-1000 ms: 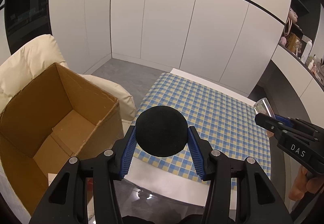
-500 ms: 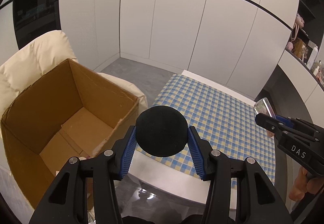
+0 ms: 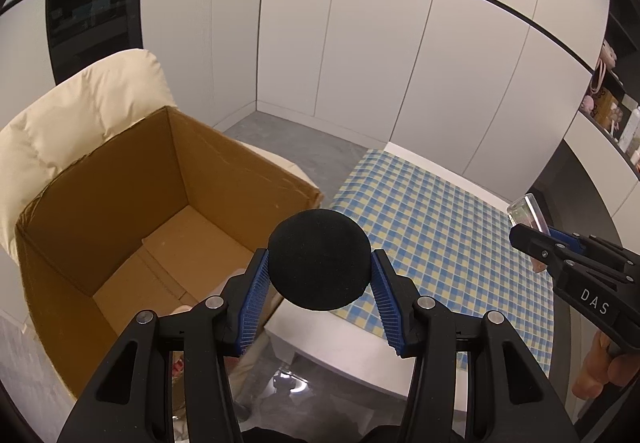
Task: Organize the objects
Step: 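Carry the sponge and bottle over to the cardboard box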
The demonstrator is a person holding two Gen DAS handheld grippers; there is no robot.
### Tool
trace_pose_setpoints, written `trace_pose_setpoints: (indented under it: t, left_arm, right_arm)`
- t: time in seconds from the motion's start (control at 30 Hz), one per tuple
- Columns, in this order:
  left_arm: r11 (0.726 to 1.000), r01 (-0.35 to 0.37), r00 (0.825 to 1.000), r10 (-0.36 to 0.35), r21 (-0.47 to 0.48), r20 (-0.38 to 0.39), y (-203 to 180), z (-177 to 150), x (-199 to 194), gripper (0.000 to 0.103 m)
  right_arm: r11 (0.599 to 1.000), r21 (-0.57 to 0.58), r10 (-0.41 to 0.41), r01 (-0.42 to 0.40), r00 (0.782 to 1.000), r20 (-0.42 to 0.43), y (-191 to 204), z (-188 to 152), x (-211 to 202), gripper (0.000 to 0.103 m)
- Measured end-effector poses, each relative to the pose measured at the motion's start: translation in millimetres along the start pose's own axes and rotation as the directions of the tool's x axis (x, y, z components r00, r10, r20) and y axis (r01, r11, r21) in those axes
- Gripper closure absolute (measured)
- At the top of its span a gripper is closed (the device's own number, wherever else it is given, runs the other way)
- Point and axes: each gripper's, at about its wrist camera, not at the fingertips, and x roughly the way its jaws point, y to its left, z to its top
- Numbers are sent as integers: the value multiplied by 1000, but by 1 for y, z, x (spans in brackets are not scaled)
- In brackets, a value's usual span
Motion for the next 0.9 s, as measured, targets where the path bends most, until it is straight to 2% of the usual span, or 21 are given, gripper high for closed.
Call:
trace_pose_setpoints:
  t: [0.9]
  left_arm:
    - [990,-117,993,116,-75,-18,64,-11,-10,52]
  right_arm:
    - [991,-104,88,-87,996,-3,74,15,10,74]
